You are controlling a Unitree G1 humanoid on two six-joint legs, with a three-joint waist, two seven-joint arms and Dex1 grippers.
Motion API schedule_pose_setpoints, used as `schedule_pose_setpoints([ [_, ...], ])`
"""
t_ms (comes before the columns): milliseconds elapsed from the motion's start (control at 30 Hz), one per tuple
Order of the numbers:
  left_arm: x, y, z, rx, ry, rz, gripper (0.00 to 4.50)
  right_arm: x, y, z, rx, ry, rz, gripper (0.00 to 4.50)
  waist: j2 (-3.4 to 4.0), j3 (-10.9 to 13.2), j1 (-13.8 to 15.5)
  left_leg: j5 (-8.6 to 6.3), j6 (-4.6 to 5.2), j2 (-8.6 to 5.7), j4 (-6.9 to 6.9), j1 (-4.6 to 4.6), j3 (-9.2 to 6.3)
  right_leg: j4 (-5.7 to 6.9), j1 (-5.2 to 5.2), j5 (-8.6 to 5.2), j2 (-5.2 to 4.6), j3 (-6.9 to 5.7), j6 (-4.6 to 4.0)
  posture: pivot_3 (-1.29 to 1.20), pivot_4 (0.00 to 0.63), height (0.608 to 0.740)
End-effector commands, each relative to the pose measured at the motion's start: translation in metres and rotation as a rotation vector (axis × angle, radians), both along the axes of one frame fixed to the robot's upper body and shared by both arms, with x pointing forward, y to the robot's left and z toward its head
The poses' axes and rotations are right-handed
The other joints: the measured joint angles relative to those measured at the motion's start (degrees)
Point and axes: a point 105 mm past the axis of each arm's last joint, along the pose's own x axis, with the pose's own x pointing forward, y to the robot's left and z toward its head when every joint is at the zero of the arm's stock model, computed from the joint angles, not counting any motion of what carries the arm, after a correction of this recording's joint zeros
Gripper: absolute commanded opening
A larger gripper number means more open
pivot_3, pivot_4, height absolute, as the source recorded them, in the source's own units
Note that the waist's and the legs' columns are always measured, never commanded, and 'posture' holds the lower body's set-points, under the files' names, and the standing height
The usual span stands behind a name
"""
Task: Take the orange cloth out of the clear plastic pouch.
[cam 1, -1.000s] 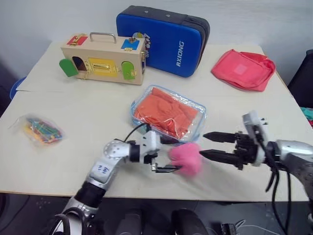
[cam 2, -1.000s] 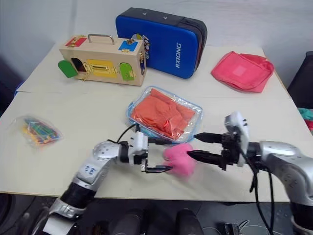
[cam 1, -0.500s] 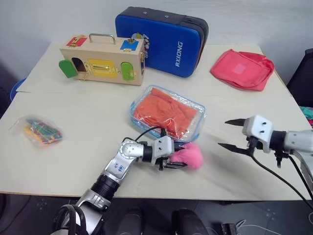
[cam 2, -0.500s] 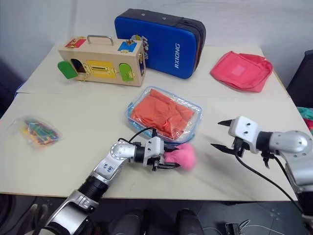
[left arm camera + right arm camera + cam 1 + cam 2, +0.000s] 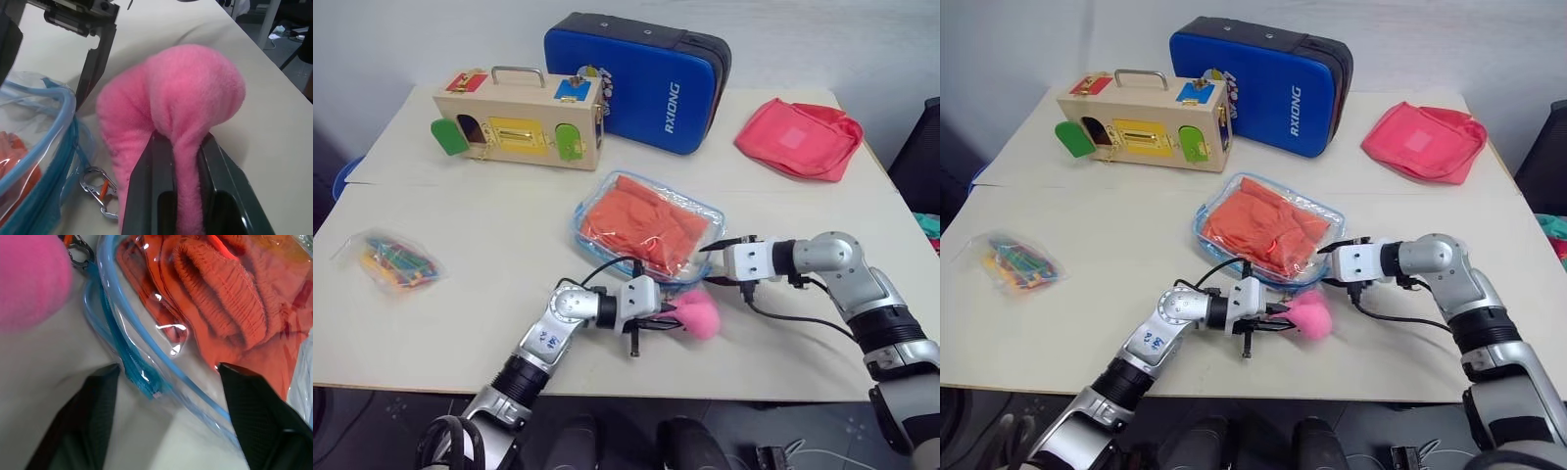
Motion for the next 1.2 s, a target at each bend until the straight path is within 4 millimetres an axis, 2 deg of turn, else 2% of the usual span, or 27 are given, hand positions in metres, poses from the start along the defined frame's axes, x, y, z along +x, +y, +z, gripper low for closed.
schedule_pose_setpoints([
  [33, -0.004, -0.001, -0.009, 0.021, 0.042, -0.01, 0.12, -0.002, 0.002, 0.007, -0.005, -0.024, 0.043, 1.61, 0.0, 0.0, 0.0, 0.0, 0.0, 0.0, 0.0, 0.0, 0.0, 0.0, 0.0, 0.0, 0.0, 0.0, 0.0, 0.0, 0.15, 0.74],
  [200, -0.001, 0.004, -0.005, -0.004, 0.051, 0.027, 0.12, 0.0, 0.002, 0.01, 0.011, -0.055, 0.049, 0.09, 0.0, 0.0, -0.06, 0.0, 0.0, 0.0, 0.0, 0.01, 0.0, 0.02, 0.0, 0.0, 0.0, 0.0, 0.0, 0.0, 0.15, 0.74],
  [233, 0.001, 0.007, -0.003, -0.02, 0.057, 0.049, 0.12, -0.001, 0.0, 0.009, 0.013, -0.048, 0.045, 0.04, 0.0, 0.0, -0.11, 0.0, 0.0, 0.0, 0.0, 0.01, 0.0, 0.02, 0.0, 0.0, 0.0, 0.0, 0.0, 0.0, 0.15, 0.74],
  [400, 0.012, 0.037, 0.007, -0.087, 0.095, 0.176, 0.12, -0.007, -0.007, 0.011, 0.007, -0.057, 0.074, 0.04, 0.0, 0.0, -0.43, 0.0, -0.01, 0.03, -0.03, 0.01, -0.01, 0.03, -0.02, 0.0, 0.02, 0.0, 0.0, 0.0, 0.15, 0.74],
  [567, 0.027, 0.076, 0.022, -0.185, 0.156, 0.348, 0.12, -0.015, -0.014, 0.01, 0.007, -0.049, 0.097, 0.04, 0.0, 0.0, -0.38, 0.01, -0.02, 0.06, -0.04, 0.01, -0.01, 0.03, -0.04, 0.0, 0.03, 0.01, 0.0, 0.0, 0.15, 0.74],
  [667, 0.044, 0.118, 0.041, -0.345, 0.234, 0.52, 0.12, -0.021, -0.016, 0.01, 0.013, -0.055, 0.13, 0.04, -0.01, 0.0, -0.22, 0.01, -0.02, 0.05, -0.02, 0.0, -0.02, 0.03, -0.03, 0.0, -0.01, 0.0, 0.0, 0.0, 0.15, 0.74],
  [833, 0.074, 0.173, 0.044, -0.496, 0.337, 0.799, 0.12, -0.028, -0.016, 0.008, 0.025, -0.041, 0.164, 0.04, -0.01, 0.01, -0.28, 0.01, -0.02, 0.04, -0.01, 0.01, -0.03, 0.02, -0.03, 0.0, -0.01, -0.04, 0.0, 0.0, 0.15, 0.74],
  [1000, 0.104, 0.191, 0.056, -0.627, 0.347, 0.957, 0.12, -0.035, -0.014, 0.007, 0.042, -0.017, 0.195, 0.04, -0.06, 0.04, -0.03, 0.01, -0.02, 0.03, 0.06, -0.04, -0.07, 0.02, -0.02, 0.0, -0.03, -0.18, 0.0, 0.0, 0.15, 0.74],
  [1200, 0.126, 0.179, 0.061, -0.664, 0.34, 1.003, 0.12, -0.048, -0.013, 0.008, 0.086, 0.012, 0.235, 0.04, -0.07, 0.04, -0.17, 0.01, -0.03, 0.03, 0.04, -0.04, -0.04, 0.04, -0.02, 0.0, -0.02, -0.29, 0.01, 0.0, 0.15, 0.74],
])
